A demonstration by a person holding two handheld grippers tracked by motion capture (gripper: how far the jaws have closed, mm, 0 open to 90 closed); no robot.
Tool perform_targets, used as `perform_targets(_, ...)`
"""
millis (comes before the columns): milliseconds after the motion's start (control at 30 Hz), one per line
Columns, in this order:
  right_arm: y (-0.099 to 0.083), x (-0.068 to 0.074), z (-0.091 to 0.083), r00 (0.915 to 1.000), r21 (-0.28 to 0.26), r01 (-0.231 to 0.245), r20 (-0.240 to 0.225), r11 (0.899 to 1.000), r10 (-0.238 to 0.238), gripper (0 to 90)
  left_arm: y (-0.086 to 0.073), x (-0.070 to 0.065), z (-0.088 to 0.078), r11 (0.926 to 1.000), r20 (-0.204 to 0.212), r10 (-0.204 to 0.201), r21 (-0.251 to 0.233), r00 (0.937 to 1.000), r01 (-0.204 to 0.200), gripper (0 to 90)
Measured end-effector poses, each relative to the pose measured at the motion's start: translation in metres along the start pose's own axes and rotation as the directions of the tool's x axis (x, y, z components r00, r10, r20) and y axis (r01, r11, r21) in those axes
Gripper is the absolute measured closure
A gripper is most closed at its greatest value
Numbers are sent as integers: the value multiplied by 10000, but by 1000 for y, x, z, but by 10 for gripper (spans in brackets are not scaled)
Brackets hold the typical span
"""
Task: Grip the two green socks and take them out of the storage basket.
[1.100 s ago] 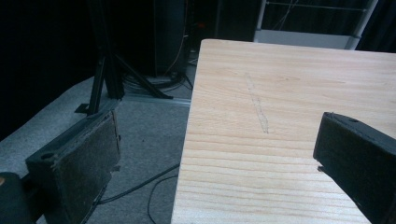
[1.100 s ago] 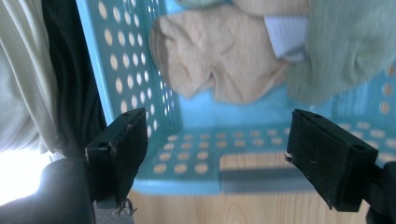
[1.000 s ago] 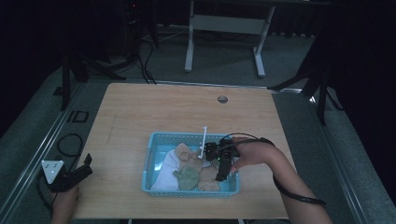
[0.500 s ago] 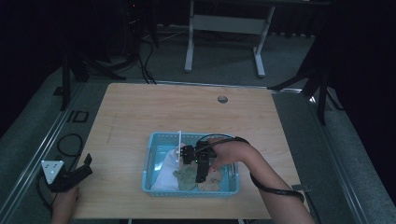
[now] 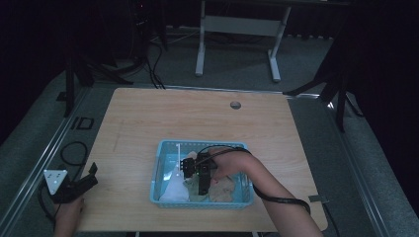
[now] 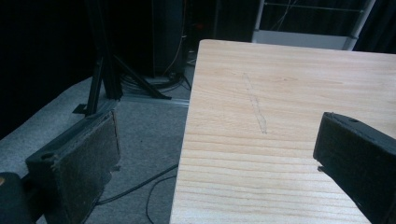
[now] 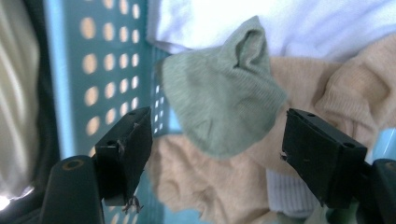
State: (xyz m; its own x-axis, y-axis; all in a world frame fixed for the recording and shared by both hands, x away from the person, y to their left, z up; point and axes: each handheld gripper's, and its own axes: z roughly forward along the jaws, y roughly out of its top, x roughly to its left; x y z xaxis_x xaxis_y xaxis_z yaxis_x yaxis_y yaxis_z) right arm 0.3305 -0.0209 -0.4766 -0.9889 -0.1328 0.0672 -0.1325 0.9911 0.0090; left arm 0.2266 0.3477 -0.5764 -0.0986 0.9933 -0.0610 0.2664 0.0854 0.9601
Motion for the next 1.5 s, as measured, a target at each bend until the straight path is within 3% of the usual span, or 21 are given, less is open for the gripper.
perform_targets(200, 6, -5, 16, 9998, 317, -119, 130, 9994, 115, 241, 0, 0, 0, 10000, 1, -9, -1, 10000, 9, 7)
perform_targets(367, 9, -6, 32, 9999, 601, -131, -100, 9981, 137, 242, 0, 0, 0, 10000, -23, -22, 9, 10000, 22, 7)
perform_targets(467, 10, -5, 36, 9997, 809, -214, -53, 9965, 219, 318, 0, 0, 0, 10000, -19, -30, -10, 10000, 30, 7)
perform_targets(500, 10, -5, 37, 9998, 861, -173, 54, 9961, 169, 389, 0, 0, 0, 10000, -24, -29, -8, 10000, 29, 7)
perform_targets(533, 10, -5, 37, 9998, 861, -173, 54, 9961, 169, 389, 0, 0, 0, 10000, -24, -29, -8, 10000, 29, 7)
perform_targets(600, 11, -3, 36, 9995, 952, 70, 286, 9954, -97, 589, 0, 0, 0, 10000, -20, 5, -6, 10000, -5, 7)
perform_targets(633, 11, -3, 36, 9995, 952, 70, 286, 9954, -97, 589, 0, 0, 0, 10000, -20, 5, -6, 10000, -5, 7)
perform_targets(667, 11, -2, 36, 9992, 969, 131, 368, 9952, -167, 648, 0, 0, 0, 10000, -16, -12, -10, 10000, 12, 7)
perform_targets(700, 11, -1, 34, 9987, 971, 307, 368, 9948, -344, 719, 0, 0, 0, 10000, -27, -12, -7, 10000, 12, 7)
perform_targets(833, 12, 5, 23, 9968, 857, 621, 447, 9944, -661, 784, 0, 0, 0, 10000, -24, -3, -1, 10000, 3, 7)
perform_targets(1067, 10, 10, 0, 9959, 639, 753, 452, 9951, -782, 786, 0, 0, 0, 10000, -31, -7, -1, 10000, 7, 7)
perform_targets(1500, -5, 11, -42, 9939, 320, 458, 992, 9984, -488, 786, 0, 0, 0, 10000, -44, 4, 9, 10000, -4, 7)
